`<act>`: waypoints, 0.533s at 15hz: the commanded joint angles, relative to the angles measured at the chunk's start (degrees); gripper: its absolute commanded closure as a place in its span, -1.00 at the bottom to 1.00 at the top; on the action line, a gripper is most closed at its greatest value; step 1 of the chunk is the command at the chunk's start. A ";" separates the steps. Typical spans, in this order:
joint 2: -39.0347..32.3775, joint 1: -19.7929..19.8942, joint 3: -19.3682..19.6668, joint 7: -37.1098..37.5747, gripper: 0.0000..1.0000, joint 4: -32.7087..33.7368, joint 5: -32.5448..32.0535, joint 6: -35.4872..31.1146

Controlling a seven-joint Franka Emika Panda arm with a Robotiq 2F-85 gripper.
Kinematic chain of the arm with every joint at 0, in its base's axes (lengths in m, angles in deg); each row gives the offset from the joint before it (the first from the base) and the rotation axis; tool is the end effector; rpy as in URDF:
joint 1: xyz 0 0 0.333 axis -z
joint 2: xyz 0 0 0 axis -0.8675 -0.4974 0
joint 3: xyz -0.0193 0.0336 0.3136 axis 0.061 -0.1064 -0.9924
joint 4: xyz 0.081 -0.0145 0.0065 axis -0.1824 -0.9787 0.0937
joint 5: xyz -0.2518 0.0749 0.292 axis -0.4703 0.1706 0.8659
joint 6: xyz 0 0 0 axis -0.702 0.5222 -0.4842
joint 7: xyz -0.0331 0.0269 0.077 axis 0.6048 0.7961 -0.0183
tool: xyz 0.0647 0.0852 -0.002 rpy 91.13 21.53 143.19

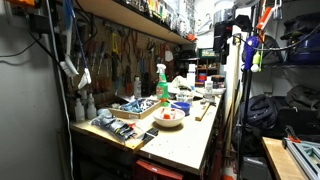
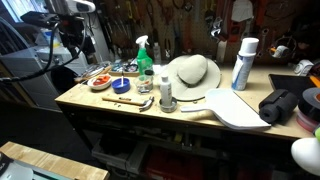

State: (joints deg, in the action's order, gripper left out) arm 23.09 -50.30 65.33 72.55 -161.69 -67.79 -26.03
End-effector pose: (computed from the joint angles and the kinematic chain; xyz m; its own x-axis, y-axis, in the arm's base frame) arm 0.3521 -0.1817 0.5022 0.9768 -0.2140 0.0008 -0.2132 -0.9735 -0.0831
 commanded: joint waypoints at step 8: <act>6.61 -4.31 -7.43 -1.23 -1.00 -9.27 1.29 0.72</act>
State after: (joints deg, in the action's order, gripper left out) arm 24.13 -51.51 62.33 70.95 -164.16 -67.42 -25.96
